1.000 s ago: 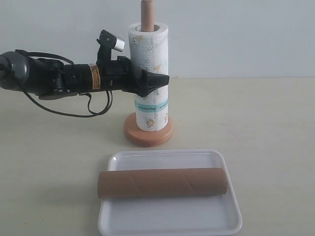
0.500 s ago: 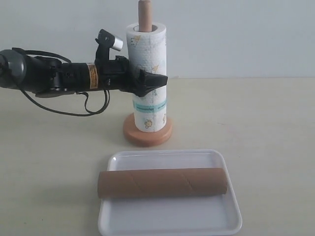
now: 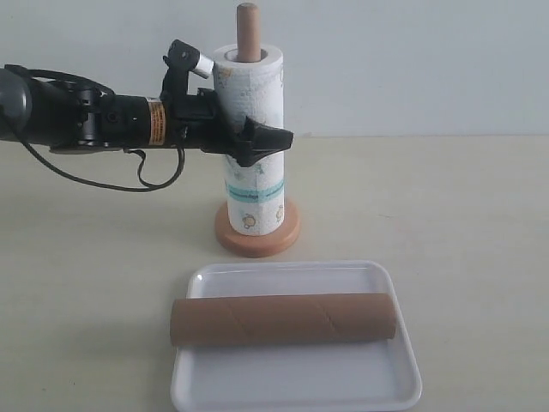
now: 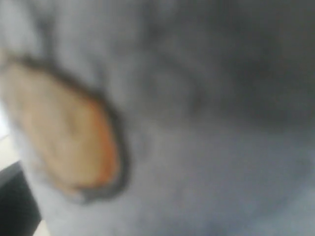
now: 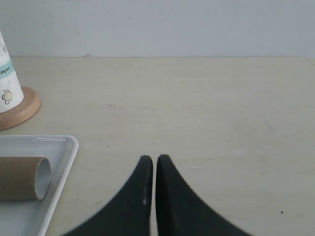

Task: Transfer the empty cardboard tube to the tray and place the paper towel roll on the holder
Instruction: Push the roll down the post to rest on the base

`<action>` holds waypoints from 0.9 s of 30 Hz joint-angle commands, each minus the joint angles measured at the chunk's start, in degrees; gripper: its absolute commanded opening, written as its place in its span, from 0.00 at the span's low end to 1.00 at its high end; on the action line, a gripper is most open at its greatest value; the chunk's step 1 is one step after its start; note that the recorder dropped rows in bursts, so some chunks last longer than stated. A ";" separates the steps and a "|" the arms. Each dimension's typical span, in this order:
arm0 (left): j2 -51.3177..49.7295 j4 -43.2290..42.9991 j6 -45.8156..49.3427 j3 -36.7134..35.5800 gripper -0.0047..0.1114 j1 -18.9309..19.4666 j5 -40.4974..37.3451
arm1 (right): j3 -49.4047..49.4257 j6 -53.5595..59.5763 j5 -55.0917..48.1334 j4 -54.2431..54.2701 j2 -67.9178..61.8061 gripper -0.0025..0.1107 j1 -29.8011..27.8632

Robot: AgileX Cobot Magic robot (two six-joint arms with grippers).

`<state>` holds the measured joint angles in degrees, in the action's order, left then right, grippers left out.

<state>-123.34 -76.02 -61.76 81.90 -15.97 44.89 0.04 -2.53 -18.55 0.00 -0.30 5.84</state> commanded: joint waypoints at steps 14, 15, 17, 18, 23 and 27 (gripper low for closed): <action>0.52 -1.09 -1.17 0.02 0.97 0.30 1.08 | -0.04 0.11 0.76 -0.38 0.30 0.05 -0.15; 0.52 -1.37 -1.17 0.02 0.97 0.30 1.08 | -0.04 0.11 0.76 -0.38 0.30 0.05 -0.15; 0.52 -1.83 -2.49 0.02 0.97 0.30 1.08 | -0.04 0.11 0.76 -0.38 0.30 0.05 -0.15; 0.52 -2.14 -2.69 0.02 0.97 0.30 1.08 | -0.04 0.11 0.76 -0.38 0.30 0.05 -0.15; 0.52 -3.49 -2.78 0.02 0.97 0.30 1.21 | -0.04 0.11 0.76 -0.38 0.30 0.05 -0.15; 0.97 -5.50 -3.37 0.02 0.97 0.30 3.74 | -0.04 0.11 0.76 -0.38 0.30 0.05 -0.15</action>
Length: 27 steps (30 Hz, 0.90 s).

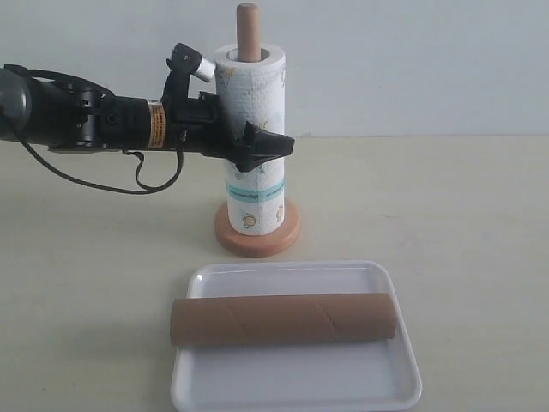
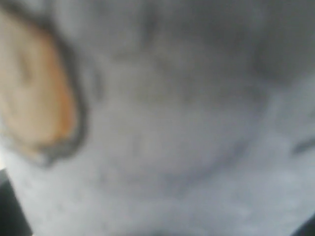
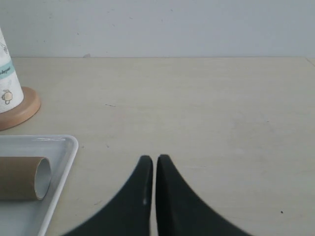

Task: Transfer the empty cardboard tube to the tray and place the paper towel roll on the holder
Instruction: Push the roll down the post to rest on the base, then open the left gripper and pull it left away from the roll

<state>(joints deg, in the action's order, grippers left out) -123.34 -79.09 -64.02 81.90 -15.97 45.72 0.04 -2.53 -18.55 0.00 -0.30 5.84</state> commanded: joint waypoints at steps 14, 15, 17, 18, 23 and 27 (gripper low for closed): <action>5.28 -12.83 -6.35 0.02 0.97 10.53 14.42 | -0.04 0.11 0.65 -0.38 0.30 0.05 -0.15; 5.42 -12.83 -6.62 0.02 0.97 11.47 15.90 | -0.04 0.11 0.65 -0.38 0.30 0.05 -0.15; 5.53 -12.87 -7.35 0.02 0.97 13.10 19.27 | -0.04 0.11 0.65 -0.38 0.30 0.05 -0.15; 5.66 -13.52 -7.53 0.02 0.97 14.03 20.85 | -0.04 0.11 0.65 -0.38 0.30 0.05 -0.15; 7.54 -18.83 -12.51 0.02 0.97 19.07 23.87 | -0.04 0.11 -0.71 -0.38 0.30 0.05 -0.15; 9.38 -20.52 -17.40 0.02 0.97 23.49 24.24 | -0.04 0.11 -1.10 -0.38 0.30 0.05 -0.15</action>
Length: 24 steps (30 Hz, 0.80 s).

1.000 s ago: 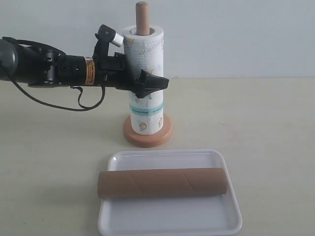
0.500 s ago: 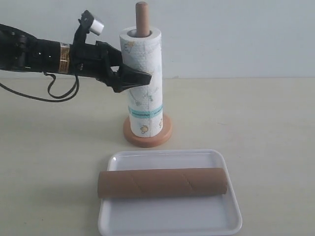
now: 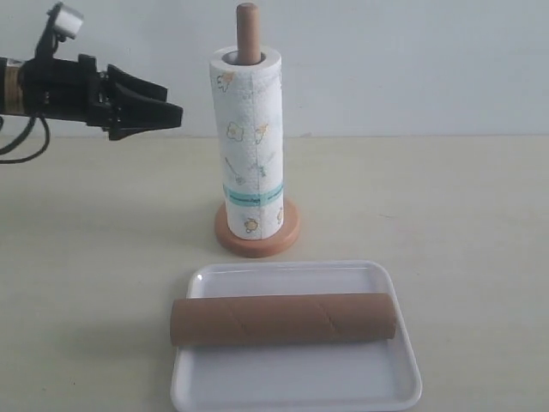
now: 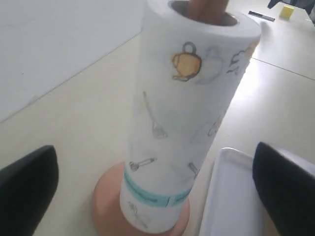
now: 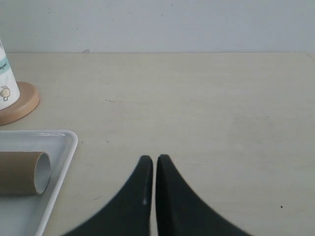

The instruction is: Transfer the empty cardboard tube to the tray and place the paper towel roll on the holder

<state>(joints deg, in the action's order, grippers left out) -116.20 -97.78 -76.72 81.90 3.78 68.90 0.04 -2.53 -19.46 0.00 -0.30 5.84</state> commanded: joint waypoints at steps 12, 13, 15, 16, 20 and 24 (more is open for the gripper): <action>8.49 -2.16 -27.14 -0.82 0.97 5.74 1.06 | -0.04 0.11 -0.07 -0.50 0.30 0.05 -0.15; 9.52 -2.16 -27.96 -1.72 0.97 5.74 1.06 | -0.04 0.11 -0.07 -0.50 0.30 0.05 -0.15; 11.57 -2.16 -28.69 -4.08 0.97 5.74 1.06 | -0.04 0.11 -0.07 -0.50 0.30 0.05 -0.15; 12.77 -2.16 -28.69 -5.78 0.97 5.74 1.06 | -0.04 0.11 -0.07 -0.50 0.30 0.05 -0.15; 17.56 1.91 -27.18 -13.89 0.97 5.74 1.06 | -0.04 0.11 -0.07 -0.50 0.30 0.05 -0.15; 21.86 4.26 -23.32 -22.72 0.97 5.74 1.06 | -0.04 0.11 -0.07 -0.50 0.30 0.05 -0.15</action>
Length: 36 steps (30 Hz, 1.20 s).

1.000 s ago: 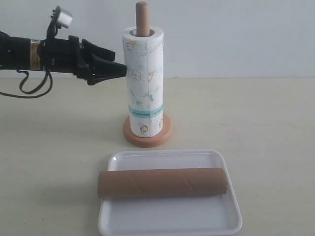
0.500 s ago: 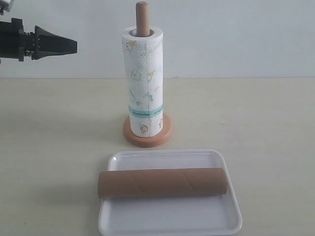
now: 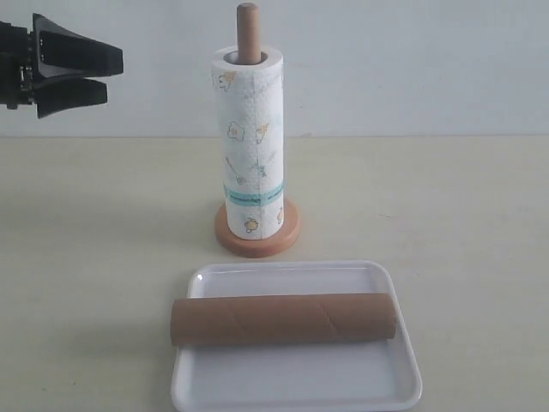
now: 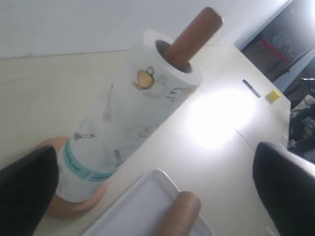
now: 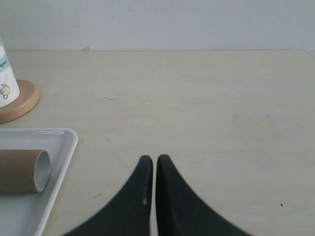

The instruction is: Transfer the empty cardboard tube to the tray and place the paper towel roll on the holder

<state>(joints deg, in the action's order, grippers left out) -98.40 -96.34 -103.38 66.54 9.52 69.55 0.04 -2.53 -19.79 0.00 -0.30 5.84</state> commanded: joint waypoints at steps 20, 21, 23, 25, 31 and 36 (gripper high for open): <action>33.31 9.97 10.51 -40.82 0.97 -0.09 0.42 | -0.04 0.11 0.26 -0.50 0.30 0.05 -0.15; 34.97 9.97 10.51 -41.76 0.97 -0.09 0.42 | -0.04 0.11 0.26 -0.50 0.30 0.05 -0.15; 37.84 9.97 10.51 -43.41 0.97 -0.09 0.42 | -0.04 0.11 0.26 -0.50 0.30 0.05 -0.15; 40.89 9.97 10.51 -44.73 0.97 -0.09 0.42 | -0.04 0.11 0.26 -0.50 0.30 0.05 -0.15; 46.50 9.54 10.51 -45.29 0.97 -0.09 0.42 | -0.04 0.11 0.26 -0.50 0.30 0.05 -0.15; 47.02 9.53 14.46 -45.29 0.55 -0.09 0.42 | -0.04 0.11 0.26 -0.50 0.30 0.05 -0.15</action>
<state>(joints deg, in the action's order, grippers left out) -51.64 -86.77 -91.92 21.60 9.52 69.65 0.04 -2.53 -19.79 0.00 -0.30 5.84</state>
